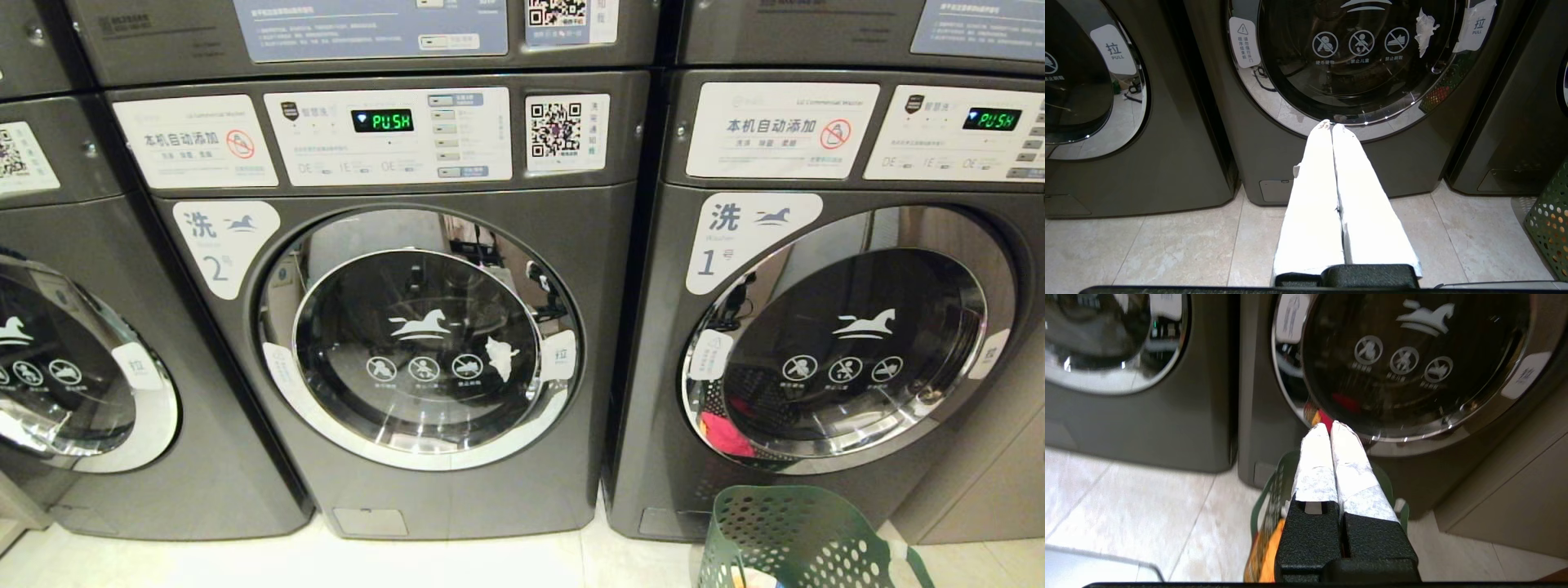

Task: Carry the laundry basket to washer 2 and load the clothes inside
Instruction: Open the lid of the washing machine

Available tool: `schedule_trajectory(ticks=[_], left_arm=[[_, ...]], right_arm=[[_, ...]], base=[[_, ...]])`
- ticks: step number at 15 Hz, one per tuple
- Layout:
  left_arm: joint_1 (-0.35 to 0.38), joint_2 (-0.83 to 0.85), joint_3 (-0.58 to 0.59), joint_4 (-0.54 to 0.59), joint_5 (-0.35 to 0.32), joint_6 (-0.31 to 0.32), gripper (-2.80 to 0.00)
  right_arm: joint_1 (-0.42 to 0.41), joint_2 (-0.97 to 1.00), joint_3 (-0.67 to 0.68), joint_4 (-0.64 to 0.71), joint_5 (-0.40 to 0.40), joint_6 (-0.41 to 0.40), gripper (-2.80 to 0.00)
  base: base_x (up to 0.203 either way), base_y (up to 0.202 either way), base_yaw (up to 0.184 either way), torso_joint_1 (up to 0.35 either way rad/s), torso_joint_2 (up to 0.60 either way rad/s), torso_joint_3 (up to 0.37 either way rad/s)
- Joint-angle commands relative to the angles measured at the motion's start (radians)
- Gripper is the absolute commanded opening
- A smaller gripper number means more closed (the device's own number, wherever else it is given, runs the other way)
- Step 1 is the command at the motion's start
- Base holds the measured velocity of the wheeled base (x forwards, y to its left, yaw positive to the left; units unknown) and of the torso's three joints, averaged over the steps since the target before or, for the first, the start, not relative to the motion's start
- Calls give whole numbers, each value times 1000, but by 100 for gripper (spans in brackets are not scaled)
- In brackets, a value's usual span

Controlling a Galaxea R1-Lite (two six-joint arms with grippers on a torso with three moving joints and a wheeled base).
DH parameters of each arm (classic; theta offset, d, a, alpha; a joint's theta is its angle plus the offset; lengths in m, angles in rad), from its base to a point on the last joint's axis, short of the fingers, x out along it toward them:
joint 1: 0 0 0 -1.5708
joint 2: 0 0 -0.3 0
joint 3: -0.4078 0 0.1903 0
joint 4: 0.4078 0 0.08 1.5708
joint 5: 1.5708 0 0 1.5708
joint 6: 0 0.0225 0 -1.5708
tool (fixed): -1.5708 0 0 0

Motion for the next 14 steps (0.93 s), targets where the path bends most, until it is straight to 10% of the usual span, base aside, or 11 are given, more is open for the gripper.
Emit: schedule_trajectory(ticks=[1,14], left_arm=[[0,0,2,-1,-1,1,-280],[0,0,2,-5,4,-29,-280]], right_arm=[[-7,-125,32,2,-23,53,-280],[-10,-113,34,3,-46,117,-280]], base=[[0,0,0,0,0,0],[-79,0,0,0,2,2]])
